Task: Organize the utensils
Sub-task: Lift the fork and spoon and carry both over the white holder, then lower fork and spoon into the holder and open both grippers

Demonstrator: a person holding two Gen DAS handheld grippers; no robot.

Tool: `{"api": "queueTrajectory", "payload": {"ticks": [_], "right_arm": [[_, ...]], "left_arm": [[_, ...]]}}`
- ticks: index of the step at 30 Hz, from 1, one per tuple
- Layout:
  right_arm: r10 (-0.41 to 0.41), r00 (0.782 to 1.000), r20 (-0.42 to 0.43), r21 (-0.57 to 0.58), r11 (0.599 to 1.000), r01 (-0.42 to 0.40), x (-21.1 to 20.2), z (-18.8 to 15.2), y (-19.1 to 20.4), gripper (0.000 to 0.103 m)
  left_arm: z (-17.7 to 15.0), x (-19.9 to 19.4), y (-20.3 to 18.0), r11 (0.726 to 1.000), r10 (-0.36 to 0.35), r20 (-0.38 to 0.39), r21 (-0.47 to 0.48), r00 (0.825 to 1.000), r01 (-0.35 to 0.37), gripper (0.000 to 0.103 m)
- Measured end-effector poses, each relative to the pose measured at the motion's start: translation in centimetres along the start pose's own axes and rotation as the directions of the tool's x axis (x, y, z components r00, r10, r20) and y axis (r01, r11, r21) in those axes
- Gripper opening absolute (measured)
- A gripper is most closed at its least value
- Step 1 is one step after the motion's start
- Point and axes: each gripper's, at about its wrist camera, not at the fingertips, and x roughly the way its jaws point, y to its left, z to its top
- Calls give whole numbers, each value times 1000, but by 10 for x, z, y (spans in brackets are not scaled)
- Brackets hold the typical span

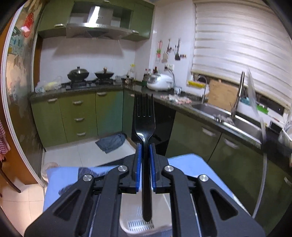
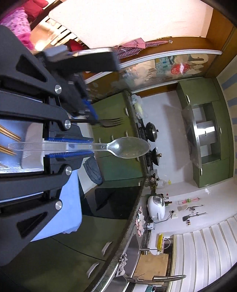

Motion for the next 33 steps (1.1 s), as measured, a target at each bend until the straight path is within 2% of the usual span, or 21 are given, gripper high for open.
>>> {"api": "queueTrajectory", "payload": {"ticks": [7, 12, 16, 21, 27, 33], "right_arm": [[-17, 998, 65, 6, 1000, 16, 39, 21, -2, 10], [-38, 990, 133, -30, 999, 42, 71, 25, 1, 10], [-52, 987, 150, -55, 997, 61, 93, 10, 0, 10], [-47, 994, 103, -71, 996, 54, 111, -15, -4, 10], [-37, 997, 72, -93, 995, 43, 96, -51, -8, 10], [-64, 997, 33, -123, 990, 68, 79, -81, -10, 10]], "left_arm": [[-20, -2, 8, 1000, -12, -51, 7, 999, 12, 13], [-22, -19, 13, 1000, -16, -31, 7, 999, 16, 14], [-23, -36, 18, 1000, -27, -26, -1, 999, 27, 17], [-25, -52, 19, 999, -33, -34, 6, 999, 33, 19], [-33, -67, 17, 999, -41, -64, 10, 997, 42, 19], [-51, -75, 15, 999, -41, -122, 25, 992, 44, 19]]}}
